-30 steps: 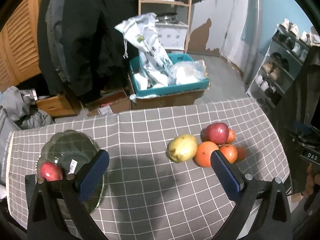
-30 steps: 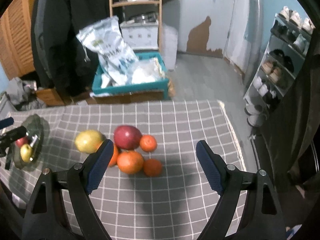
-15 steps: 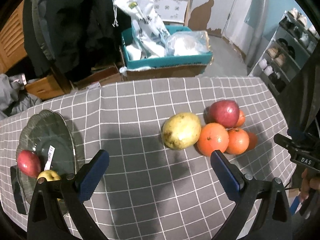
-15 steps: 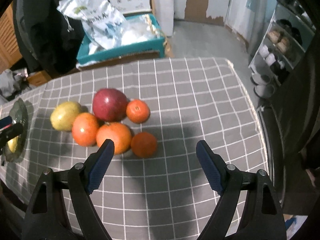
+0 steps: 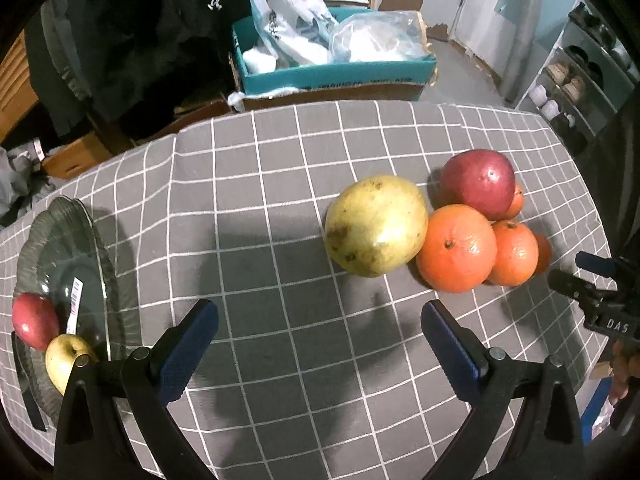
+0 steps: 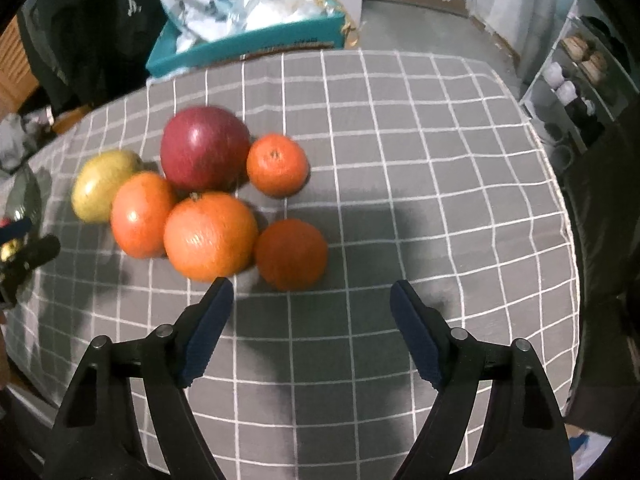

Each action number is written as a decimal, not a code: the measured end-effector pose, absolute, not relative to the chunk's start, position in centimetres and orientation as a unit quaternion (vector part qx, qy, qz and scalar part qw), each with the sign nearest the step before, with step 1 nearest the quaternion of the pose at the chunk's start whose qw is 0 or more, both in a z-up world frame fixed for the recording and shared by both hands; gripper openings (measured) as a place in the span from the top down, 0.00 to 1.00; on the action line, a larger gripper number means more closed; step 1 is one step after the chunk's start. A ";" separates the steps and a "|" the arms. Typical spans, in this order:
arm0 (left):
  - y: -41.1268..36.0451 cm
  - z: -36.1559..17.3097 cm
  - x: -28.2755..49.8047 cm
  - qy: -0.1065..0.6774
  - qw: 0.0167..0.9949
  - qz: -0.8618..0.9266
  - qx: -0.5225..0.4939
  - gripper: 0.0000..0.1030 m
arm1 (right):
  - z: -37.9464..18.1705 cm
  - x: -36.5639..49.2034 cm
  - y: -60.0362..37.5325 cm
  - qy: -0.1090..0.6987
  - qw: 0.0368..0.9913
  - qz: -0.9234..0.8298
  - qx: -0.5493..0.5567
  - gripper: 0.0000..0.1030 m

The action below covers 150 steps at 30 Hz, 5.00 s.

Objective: Organize fruits
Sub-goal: 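Approach the yellow pear with the left tool while the right tool approaches an orange, then grasp the yellow pear with the left tool while the right tool grasps the orange, then carry the pear with the left tool while the right tool carries the orange toward the green bowl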

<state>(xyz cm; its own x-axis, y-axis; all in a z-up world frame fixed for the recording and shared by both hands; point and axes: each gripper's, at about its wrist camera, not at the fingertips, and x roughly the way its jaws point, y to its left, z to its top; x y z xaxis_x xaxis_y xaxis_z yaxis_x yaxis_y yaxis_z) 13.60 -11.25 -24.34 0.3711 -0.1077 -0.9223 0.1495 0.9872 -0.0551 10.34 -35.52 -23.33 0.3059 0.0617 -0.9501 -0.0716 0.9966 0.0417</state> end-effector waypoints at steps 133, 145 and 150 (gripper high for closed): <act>0.5 -8.0 7.1 0.355 0.933 -0.030 -0.055 0.29 | -4.4 9.1 -20.1 0.356 0.922 0.148 -0.035 0.58; 5.3 -8.9 5.6 0.359 0.931 0.015 -0.069 0.29 | -6.0 10.4 -12.9 0.376 0.902 0.206 -0.042 0.58; 8.0 -9.7 4.9 0.364 0.927 0.040 -0.078 0.29 | -6.9 10.8 -9.9 0.387 0.892 0.227 -0.046 0.58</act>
